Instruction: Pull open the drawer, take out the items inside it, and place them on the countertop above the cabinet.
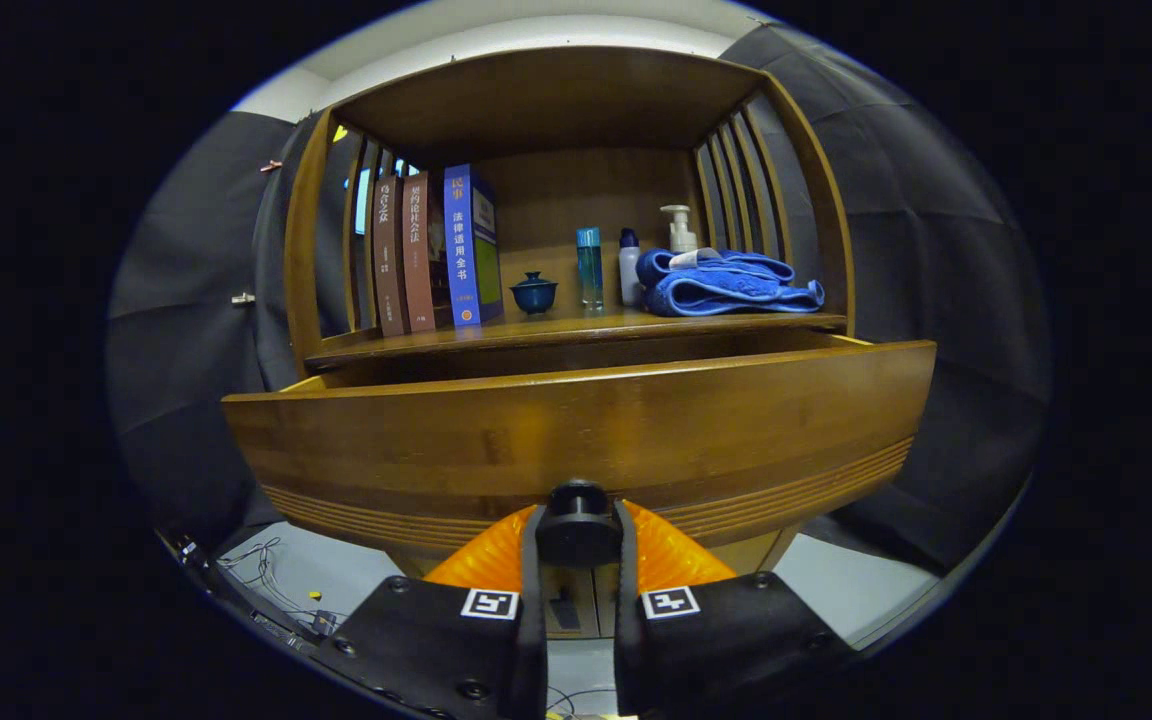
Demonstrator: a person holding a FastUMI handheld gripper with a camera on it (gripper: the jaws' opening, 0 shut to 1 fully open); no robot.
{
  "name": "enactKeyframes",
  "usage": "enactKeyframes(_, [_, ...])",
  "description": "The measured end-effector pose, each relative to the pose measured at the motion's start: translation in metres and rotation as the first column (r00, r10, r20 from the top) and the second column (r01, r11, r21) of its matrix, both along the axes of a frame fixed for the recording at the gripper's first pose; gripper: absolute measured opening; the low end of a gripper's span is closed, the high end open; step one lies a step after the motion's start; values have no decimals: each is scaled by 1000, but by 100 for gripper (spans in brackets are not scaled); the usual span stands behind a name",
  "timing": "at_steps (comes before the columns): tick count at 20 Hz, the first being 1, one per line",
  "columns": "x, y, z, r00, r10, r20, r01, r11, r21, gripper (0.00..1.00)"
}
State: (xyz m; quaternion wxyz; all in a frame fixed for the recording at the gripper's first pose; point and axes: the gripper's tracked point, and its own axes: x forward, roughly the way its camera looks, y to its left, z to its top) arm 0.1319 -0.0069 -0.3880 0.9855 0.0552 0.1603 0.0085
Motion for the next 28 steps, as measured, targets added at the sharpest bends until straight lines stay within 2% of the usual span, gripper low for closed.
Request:
enactKeyframes(10, [-53, 1, 0, 1000, -5, -9, 5, 1000, 11, 30])
enactKeyframes(15, [-58, 2, -2, 1000, 21, -11, -21, 1000, -7, 30])
enactKeyframes(18, [-59, 0, 10, 1000, 12, -3, -12, 999, 51, 48])
enactKeyframes(23, [-47, -38, 87, 981, -92, 169, 70, 988, 135, 97])
enactKeyframes(26, [-37, -48, 113, 988, -96, 120, 73, 980, 185, 98])
enactKeyframes(28, [-18, -57, 125, 995, -72, 76, 60, 988, 145, 98])
